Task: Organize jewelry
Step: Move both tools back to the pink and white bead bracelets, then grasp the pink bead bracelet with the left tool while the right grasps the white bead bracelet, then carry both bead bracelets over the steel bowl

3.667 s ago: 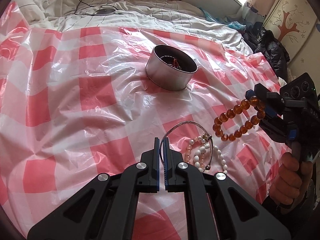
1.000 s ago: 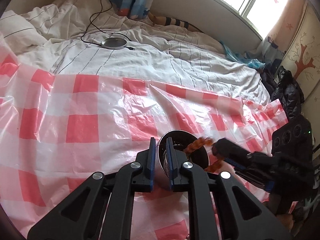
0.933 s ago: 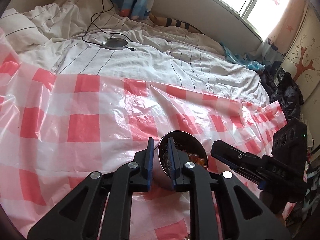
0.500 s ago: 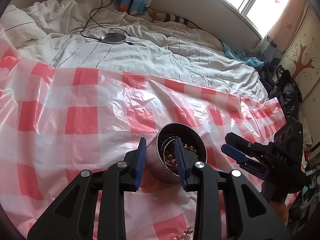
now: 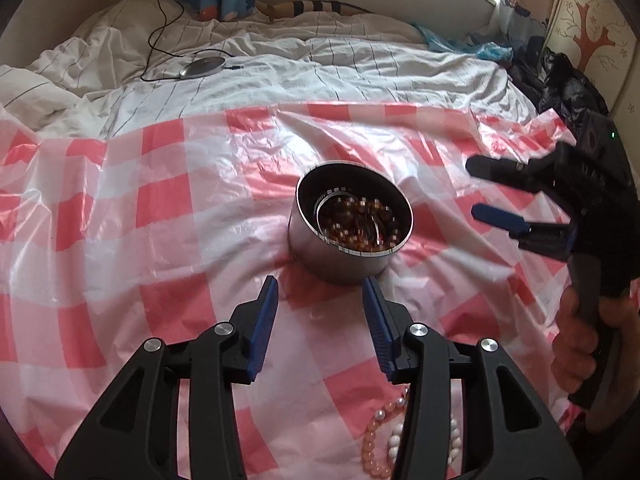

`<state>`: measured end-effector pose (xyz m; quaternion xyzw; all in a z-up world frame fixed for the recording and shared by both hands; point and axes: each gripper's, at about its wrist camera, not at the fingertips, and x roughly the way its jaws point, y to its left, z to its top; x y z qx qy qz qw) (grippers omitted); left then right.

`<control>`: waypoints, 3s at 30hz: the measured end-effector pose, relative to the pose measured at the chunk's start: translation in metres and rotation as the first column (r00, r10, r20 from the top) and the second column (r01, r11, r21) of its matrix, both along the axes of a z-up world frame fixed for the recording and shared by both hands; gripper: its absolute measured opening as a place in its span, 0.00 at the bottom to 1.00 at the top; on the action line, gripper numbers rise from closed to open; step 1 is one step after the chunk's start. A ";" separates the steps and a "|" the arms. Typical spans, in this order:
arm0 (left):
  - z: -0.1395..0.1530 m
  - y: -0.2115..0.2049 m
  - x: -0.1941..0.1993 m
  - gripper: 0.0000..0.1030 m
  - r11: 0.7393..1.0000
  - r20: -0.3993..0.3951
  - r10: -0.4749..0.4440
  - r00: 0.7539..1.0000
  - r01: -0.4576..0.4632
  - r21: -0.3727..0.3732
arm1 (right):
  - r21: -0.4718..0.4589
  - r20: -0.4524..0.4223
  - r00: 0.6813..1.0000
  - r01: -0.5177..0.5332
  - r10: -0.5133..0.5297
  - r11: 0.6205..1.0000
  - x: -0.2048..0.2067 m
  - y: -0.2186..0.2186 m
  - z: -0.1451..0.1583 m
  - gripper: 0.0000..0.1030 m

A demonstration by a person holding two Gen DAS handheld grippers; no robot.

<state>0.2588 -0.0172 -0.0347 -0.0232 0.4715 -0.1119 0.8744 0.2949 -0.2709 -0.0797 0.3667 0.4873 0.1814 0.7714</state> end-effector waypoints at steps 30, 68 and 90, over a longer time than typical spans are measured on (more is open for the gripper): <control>-0.015 0.000 -0.097 0.51 0.988 -0.044 -0.117 0.992 0.121 0.100 | -0.831 -0.077 0.900 -0.295 0.428 0.472 -0.161 0.107 -0.017 0.76; -0.048 -0.023 -0.083 0.07 0.979 -0.110 -0.199 0.974 0.203 0.030 | -0.682 -0.029 0.873 -0.373 0.486 0.629 -0.151 0.095 -0.020 0.08; 0.006 -0.013 -0.083 0.07 0.986 0.023 -0.160 0.987 0.160 -0.045 | 0.374 0.137 0.975 -0.212 0.173 0.903 -0.111 0.013 0.004 0.08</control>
